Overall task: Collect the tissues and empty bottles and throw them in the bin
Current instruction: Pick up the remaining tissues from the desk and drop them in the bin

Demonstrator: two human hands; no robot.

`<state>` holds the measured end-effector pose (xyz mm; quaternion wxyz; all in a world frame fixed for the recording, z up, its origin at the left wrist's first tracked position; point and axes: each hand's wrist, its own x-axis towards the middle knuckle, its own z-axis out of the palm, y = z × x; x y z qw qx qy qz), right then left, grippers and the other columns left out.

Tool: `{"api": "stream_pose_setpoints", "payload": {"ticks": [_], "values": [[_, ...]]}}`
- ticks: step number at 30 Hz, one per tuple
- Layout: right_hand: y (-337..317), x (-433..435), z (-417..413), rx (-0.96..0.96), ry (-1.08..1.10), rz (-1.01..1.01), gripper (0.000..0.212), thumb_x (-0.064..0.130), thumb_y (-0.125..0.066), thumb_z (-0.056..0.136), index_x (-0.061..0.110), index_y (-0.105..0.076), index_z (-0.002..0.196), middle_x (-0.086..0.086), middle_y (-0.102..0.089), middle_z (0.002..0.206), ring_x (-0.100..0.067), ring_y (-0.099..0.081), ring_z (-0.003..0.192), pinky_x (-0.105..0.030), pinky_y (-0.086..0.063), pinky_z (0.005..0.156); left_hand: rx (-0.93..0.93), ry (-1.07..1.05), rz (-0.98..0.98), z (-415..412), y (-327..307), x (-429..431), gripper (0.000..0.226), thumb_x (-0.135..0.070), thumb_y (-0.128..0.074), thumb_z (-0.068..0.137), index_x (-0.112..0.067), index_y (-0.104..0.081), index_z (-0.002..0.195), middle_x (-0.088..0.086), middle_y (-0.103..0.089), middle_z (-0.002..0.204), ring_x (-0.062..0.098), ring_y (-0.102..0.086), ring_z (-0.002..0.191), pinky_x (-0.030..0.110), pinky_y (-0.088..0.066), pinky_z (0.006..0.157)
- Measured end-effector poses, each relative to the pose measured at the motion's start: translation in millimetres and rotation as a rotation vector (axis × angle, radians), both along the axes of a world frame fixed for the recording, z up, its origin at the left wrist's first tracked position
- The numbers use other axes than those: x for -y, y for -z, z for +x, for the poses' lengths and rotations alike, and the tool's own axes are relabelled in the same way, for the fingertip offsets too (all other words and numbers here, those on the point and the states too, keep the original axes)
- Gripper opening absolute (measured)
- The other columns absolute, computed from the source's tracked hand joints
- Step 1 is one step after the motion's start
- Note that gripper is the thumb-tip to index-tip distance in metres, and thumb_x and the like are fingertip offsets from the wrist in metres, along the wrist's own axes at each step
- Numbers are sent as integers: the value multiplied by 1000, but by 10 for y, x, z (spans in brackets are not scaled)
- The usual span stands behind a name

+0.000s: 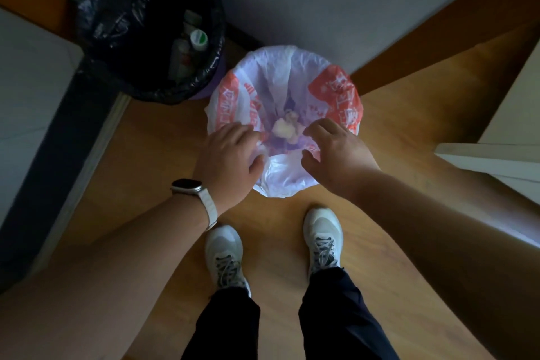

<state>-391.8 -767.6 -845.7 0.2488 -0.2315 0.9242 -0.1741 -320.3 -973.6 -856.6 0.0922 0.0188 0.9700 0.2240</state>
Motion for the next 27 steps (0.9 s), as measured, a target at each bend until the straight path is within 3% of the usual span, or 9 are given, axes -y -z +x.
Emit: {"api": "stream_pose_setpoints", "payload": {"ticks": [4,13,16,22,27], "values": [[-482,-14,-4,34,-15,94,37,31,-59,87,16,-58,121,-3,-58,121,-30,-56,109,-38,-43,84,23,4,-9,-4,-472,27,37,-29,-50,84,-7,-65,110,12,-63,115,31,-53,112,41,-43,95],[-1947,-46,-179,-113,15,173,37,43,-57,86,23,-61,118,1,-59,121,-26,-55,110,-39,-43,89,83,37,-192,-194,-1821,187,44,-31,-62,80,-16,-61,122,8,-59,123,31,-53,114,44,-46,88],[-2524,-21,-219,-163,11,180,39,47,-57,85,25,-61,117,1,-59,124,-26,-57,110,-39,-45,90,38,-28,-175,-248,-2424,221,46,-36,-60,77,-19,-62,119,5,-60,120,29,-55,110,42,-47,86],[-3693,173,-236,-247,36,182,41,50,-54,84,27,-62,117,2,-60,122,-24,-57,111,-37,-43,92,-98,43,-159,-269,-3597,334,42,-39,-56,82,-19,-64,119,4,-61,124,26,-55,115,41,-48,90],[-4612,341,-81,-332,21,189,44,54,-51,88,29,-58,122,2,-54,134,-22,-51,122,-37,-40,99,-190,60,-146,-253,-4455,466,46,-35,-63,80,-17,-62,122,7,-60,127,29,-53,120,44,-46,95]]}}
